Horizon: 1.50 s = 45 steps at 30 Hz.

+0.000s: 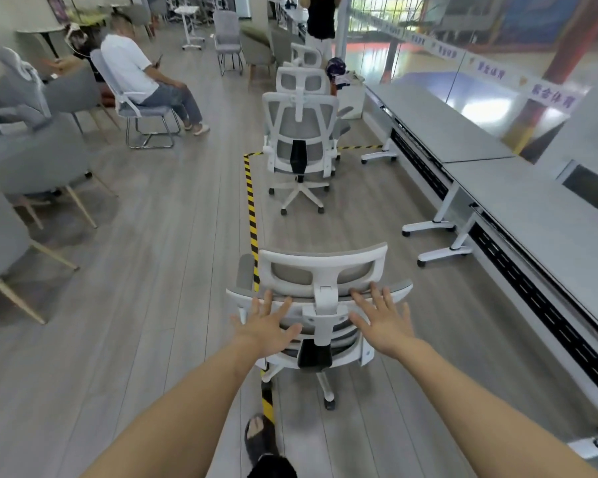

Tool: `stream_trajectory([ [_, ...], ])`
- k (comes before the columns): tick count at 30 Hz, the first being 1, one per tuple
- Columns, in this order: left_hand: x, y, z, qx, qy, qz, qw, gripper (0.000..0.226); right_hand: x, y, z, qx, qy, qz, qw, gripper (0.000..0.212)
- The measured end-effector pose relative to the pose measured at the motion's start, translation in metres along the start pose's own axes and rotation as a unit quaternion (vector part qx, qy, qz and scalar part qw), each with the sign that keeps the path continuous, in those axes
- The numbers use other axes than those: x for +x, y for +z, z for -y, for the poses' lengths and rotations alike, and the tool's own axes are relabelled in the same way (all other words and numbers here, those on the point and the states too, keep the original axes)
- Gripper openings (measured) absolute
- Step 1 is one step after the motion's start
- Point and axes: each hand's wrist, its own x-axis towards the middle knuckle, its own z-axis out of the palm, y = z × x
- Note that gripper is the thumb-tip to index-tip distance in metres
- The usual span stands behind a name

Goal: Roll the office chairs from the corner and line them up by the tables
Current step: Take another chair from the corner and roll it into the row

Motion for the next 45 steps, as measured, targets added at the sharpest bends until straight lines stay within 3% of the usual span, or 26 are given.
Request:
stream_trajectory([
  [5, 0.107, -0.068, 0.021, 0.011, 0.011, -0.002, 1.000, 0.079, 0.120, -0.030, 0.020, 0.005, 0.015, -0.021, 1.000, 0.056],
  [18, 0.370, -0.254, 0.053, 0.040, 0.051, 0.030, 0.997, 0.077, 0.383, -0.128, 0.059, 0.013, 0.063, 0.016, 0.998, 0.061],
  [32, 0.636, -0.427, 0.026, 0.104, 0.044, 0.021, 0.993, 0.079, 0.667, -0.223, 0.042, 0.025, 0.071, -0.010, 0.997, 0.062],
  [45, 0.754, -0.498, 0.009, 0.091, 0.059, 0.015, 0.994, 0.075, 0.792, -0.276, 0.031, 0.015, 0.086, -0.005, 0.996, 0.062],
])
